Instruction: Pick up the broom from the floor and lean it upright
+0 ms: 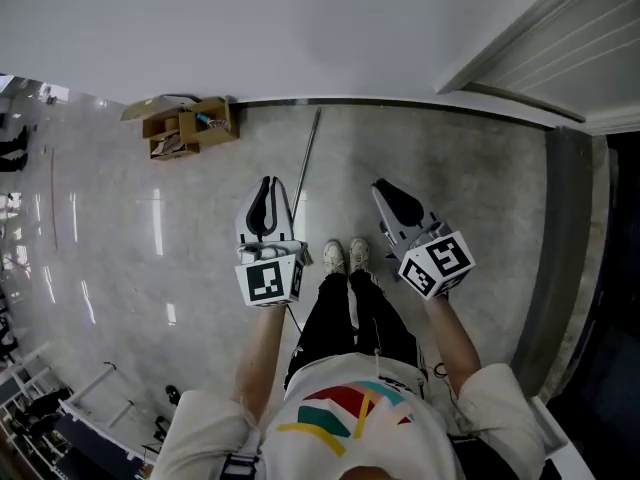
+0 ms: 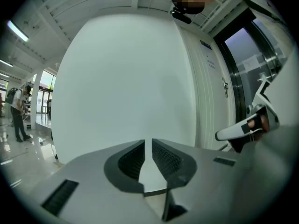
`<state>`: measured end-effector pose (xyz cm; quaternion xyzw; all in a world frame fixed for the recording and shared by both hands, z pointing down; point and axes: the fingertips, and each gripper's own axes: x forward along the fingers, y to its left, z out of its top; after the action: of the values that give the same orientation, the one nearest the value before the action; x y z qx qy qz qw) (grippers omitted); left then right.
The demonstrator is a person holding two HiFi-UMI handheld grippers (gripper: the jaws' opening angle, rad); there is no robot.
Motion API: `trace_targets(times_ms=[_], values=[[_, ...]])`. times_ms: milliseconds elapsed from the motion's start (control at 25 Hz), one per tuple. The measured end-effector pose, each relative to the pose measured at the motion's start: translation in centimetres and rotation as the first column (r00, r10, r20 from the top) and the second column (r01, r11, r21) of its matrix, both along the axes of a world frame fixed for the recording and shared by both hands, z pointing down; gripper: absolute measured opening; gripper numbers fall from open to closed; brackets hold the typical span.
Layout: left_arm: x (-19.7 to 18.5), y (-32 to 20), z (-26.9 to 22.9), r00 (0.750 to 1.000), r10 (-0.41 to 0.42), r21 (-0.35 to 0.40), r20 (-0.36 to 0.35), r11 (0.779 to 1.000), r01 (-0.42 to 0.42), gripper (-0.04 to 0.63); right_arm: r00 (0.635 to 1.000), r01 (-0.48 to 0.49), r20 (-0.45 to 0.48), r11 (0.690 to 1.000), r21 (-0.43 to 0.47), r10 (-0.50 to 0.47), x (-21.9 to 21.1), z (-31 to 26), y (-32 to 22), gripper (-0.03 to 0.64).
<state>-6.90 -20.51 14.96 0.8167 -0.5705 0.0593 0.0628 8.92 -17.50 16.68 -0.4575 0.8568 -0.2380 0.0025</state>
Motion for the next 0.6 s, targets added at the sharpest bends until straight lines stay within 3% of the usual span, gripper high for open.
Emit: trace_targets(times_ms=[120,160,320,440,600], values=[[-1.1,-2.5,6.5,0.999,-0.024,-0.035,-0.024,0.999,0.023,0.170,1.000,0.002,-0.001,1.000,0.000,-0.002,0.1,5.3,-4.1,0.201],[-1.6,-3.0,9.6,0.999,-0.032,-0.058,-0.023,0.998,0.030,0.186,1.000,0.004,-0.008,1.000,0.001,-0.004,-0.1,7.4,-5.1,0.223],[-3.0,-4.9,25.3,0.999,-0.033,-0.118,0.007,0.992,0.033,0.219,0.998,0.032,-0.055,0.999,0.041,-0.030,-1.0,19.4,-7.5,0.227],[-3.1,-6.5,39.5,1.000,0.010,-0.169,0.029,0.986,-0.005,0.219,0.997,0.060,-0.041,0.998,0.002,-0.060,-1.6,31.9,-8.6,0.227],[-3.4,-7.9,59.0,0.989,0.120,-0.295,0.090,0.951,-0.088,0.219,0.996,0.078,-0.048,0.997,-0.022,-0.079,-2.8,47.0,-9.4,0.227]])
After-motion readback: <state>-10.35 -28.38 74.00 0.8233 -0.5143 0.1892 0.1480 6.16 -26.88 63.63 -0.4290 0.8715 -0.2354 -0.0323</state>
